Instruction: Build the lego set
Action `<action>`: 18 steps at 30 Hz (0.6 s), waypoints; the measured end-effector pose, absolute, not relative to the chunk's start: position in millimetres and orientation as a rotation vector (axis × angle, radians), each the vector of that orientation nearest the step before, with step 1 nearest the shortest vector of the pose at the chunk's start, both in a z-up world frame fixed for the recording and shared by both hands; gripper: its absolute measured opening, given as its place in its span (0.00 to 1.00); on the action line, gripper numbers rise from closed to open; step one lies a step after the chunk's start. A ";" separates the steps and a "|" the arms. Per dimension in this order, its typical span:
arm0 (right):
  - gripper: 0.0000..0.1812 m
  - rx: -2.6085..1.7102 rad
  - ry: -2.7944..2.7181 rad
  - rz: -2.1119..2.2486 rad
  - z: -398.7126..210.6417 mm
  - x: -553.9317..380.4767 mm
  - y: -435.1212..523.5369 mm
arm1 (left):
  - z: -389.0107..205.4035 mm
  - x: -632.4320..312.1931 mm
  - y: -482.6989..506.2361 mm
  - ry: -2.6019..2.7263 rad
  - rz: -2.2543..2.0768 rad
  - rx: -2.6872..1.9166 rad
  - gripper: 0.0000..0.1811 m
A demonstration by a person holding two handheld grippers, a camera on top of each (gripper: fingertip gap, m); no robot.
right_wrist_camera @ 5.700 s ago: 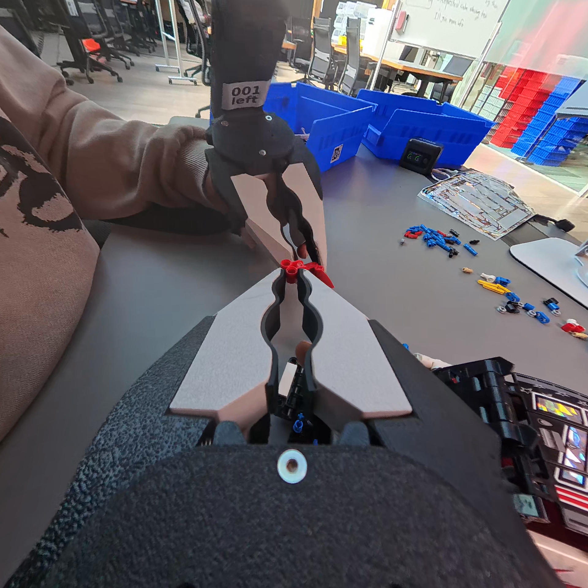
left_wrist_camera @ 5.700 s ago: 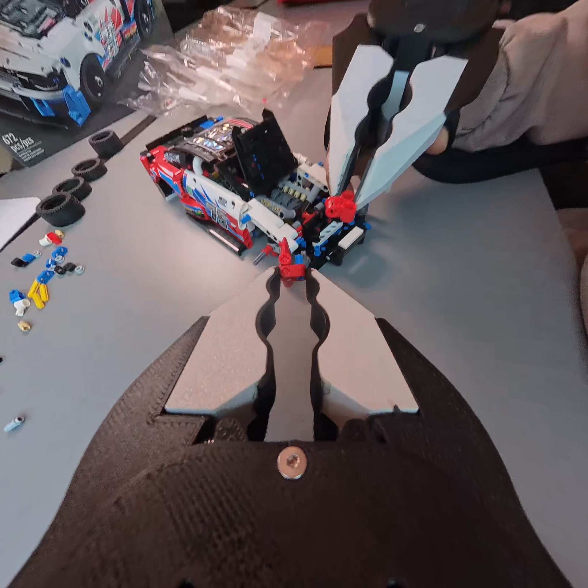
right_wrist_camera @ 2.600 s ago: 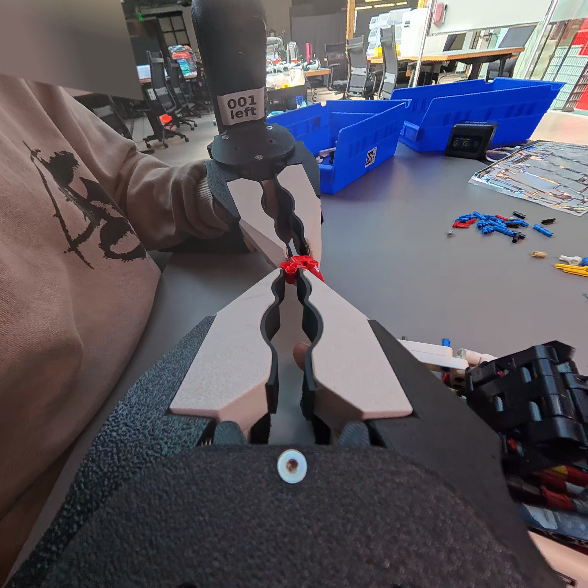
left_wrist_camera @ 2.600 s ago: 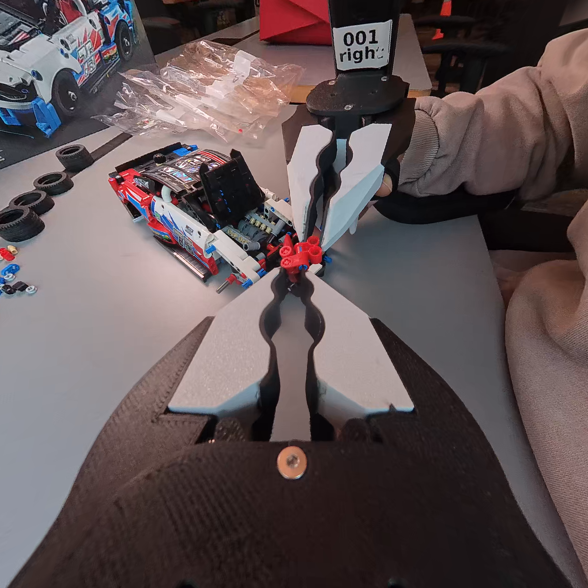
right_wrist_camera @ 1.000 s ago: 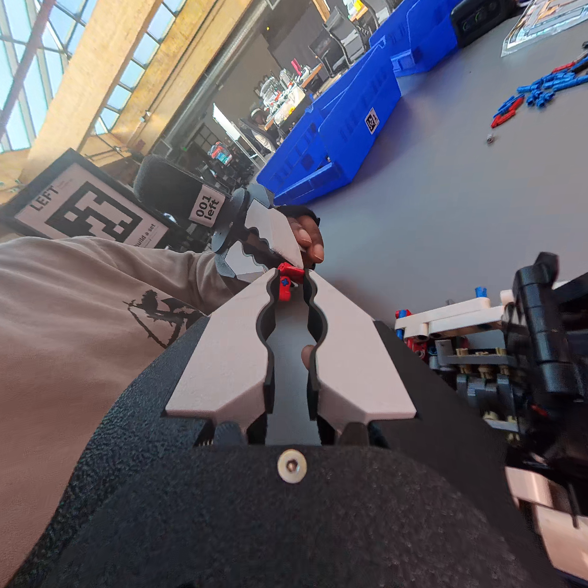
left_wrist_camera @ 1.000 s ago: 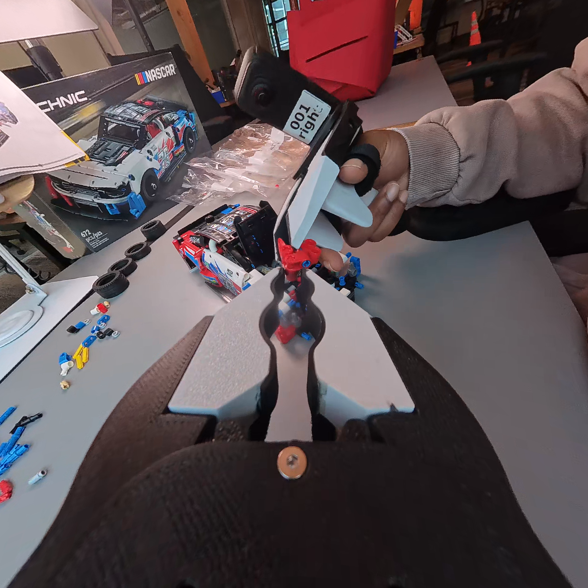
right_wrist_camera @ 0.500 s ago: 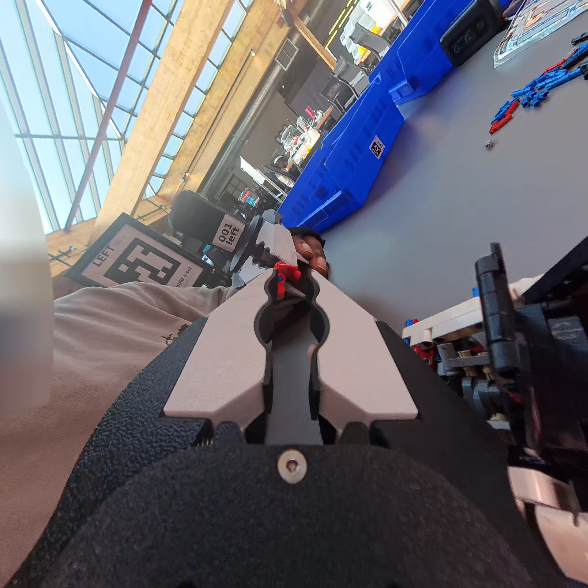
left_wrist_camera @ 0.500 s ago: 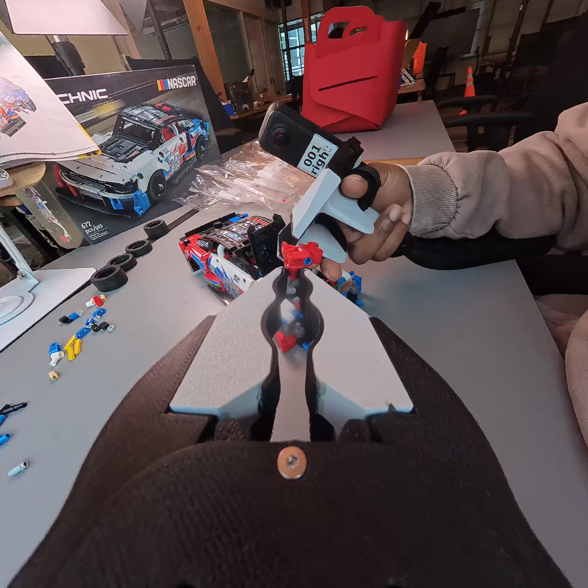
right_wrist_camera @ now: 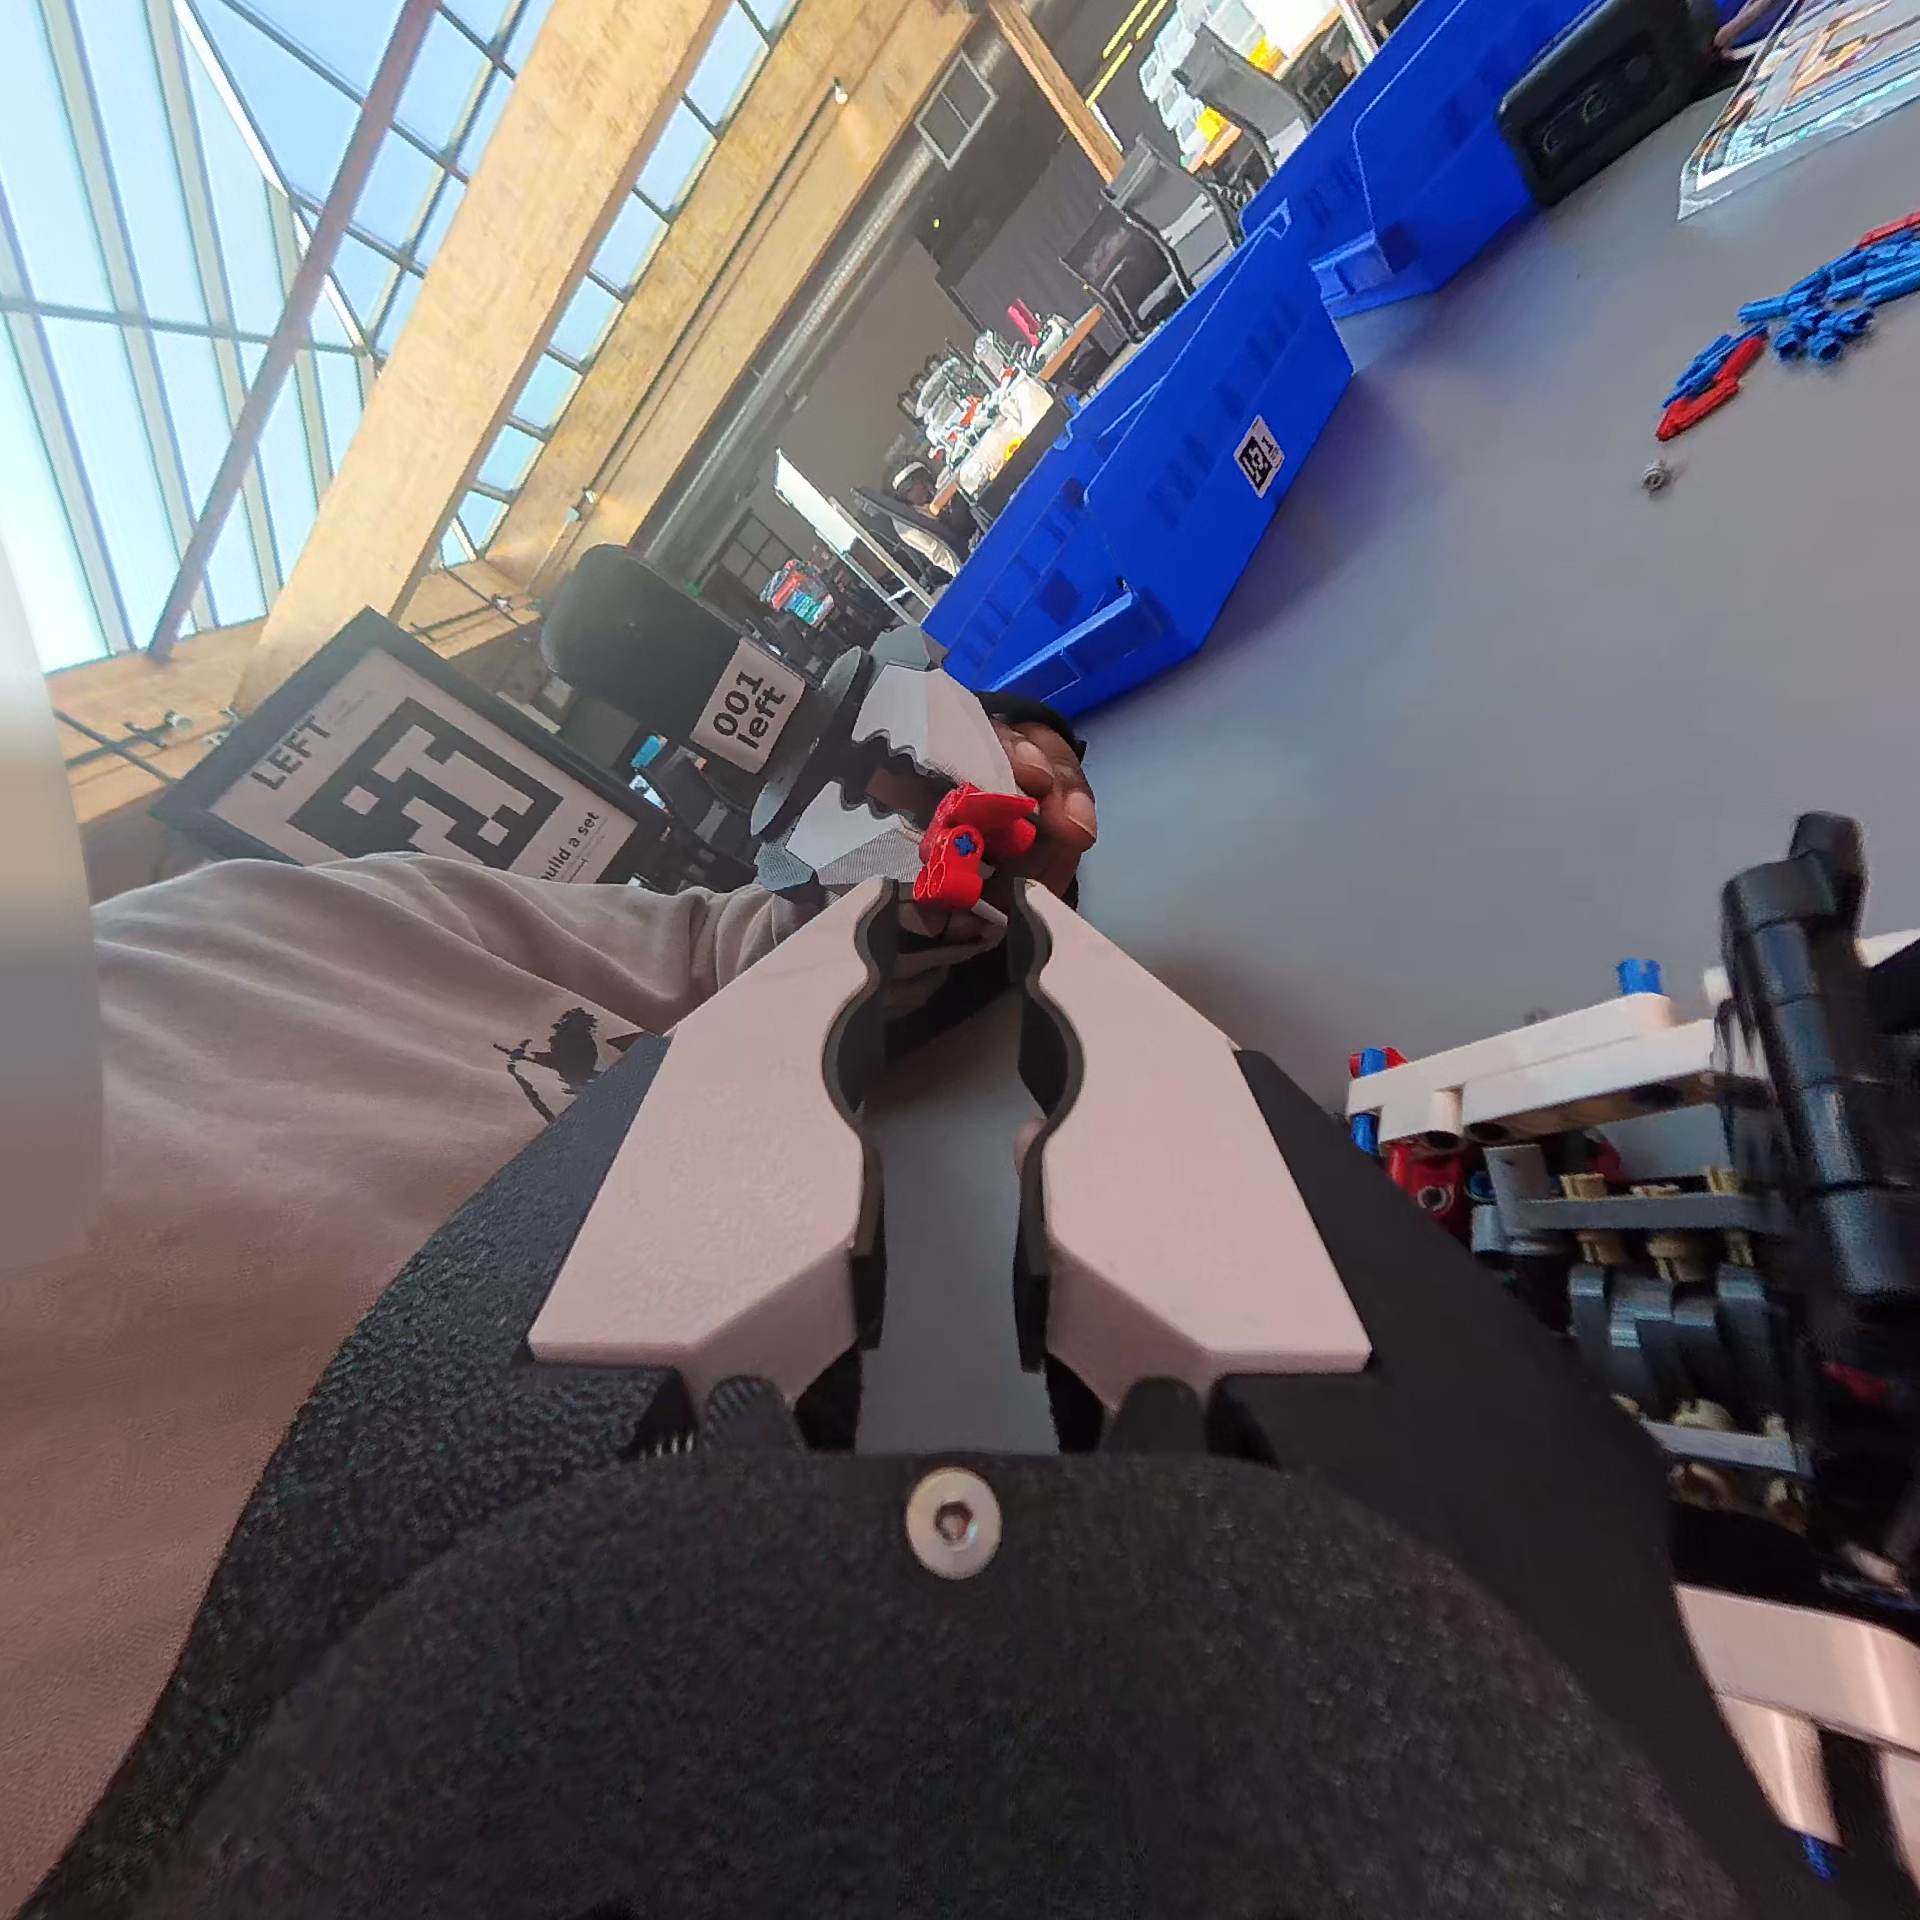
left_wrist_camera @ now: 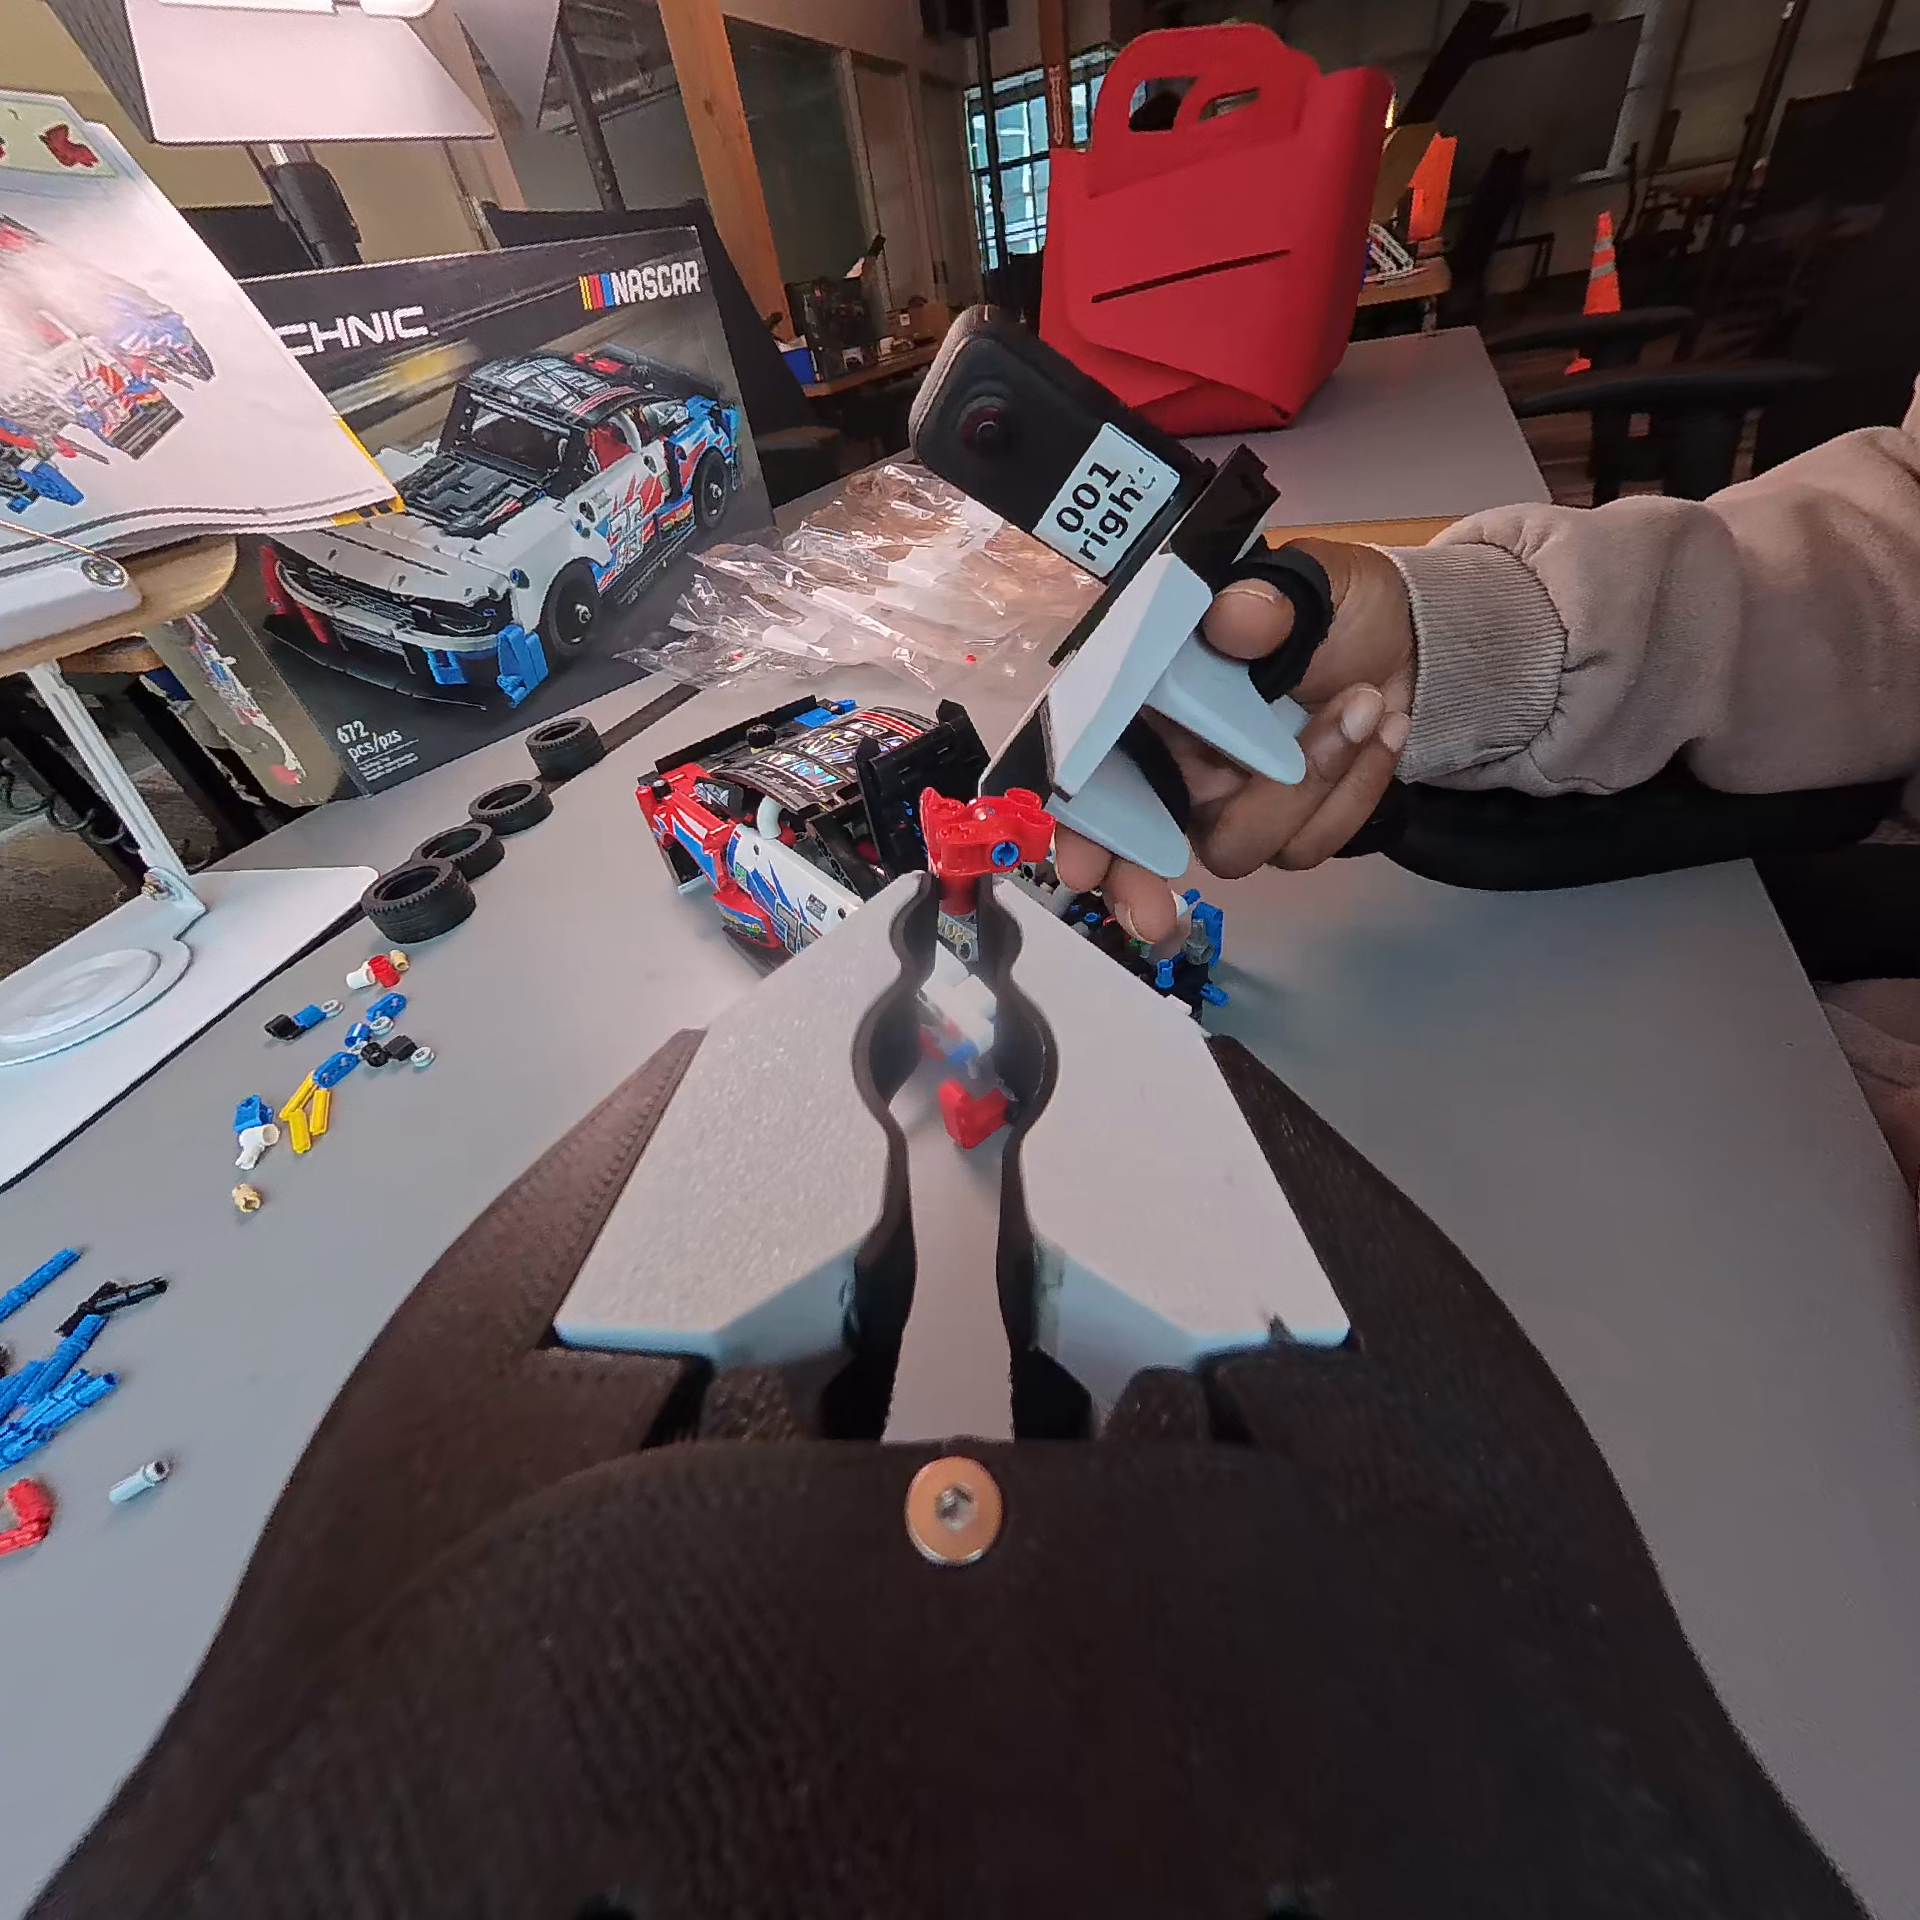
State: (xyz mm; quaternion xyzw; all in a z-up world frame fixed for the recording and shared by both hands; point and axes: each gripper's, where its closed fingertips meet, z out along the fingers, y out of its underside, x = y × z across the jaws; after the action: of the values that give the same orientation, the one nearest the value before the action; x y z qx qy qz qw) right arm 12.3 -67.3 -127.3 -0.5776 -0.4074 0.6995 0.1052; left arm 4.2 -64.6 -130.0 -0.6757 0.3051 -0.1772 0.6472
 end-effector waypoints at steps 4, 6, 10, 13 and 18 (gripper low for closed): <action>0.04 -1.705 -1.198 2.070 -128.7 11.7 -68.9 | -132.3 6.7 -65.1 0.722 -0.371 -1.535 0.02; 0.03 -1.698 -1.210 2.064 -129.0 12.7 -69.3 | -133.7 8.0 -65.6 0.730 -0.370 -1.537 0.02; 0.03 -1.671 -1.298 1.952 -133.7 15.1 -68.8 | -141.6 11.0 -66.4 0.726 -0.466 -1.582 0.03; 0.03 -1.641 -1.391 1.767 -142.0 16.8 -65.3 | -142.9 10.7 -68.1 0.689 -0.589 -1.615 0.08; 0.04 -1.617 -1.460 1.656 -149.7 18.9 -66.9 | -146.5 12.6 -70.3 0.660 -0.705 -1.656 0.13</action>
State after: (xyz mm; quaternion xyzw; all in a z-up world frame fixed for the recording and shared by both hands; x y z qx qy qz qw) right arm 18.9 -66.9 -149.7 -0.5787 -0.5226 0.5929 0.2013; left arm 12.6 -70.3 -146.5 -0.7067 0.2819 -0.3011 0.5748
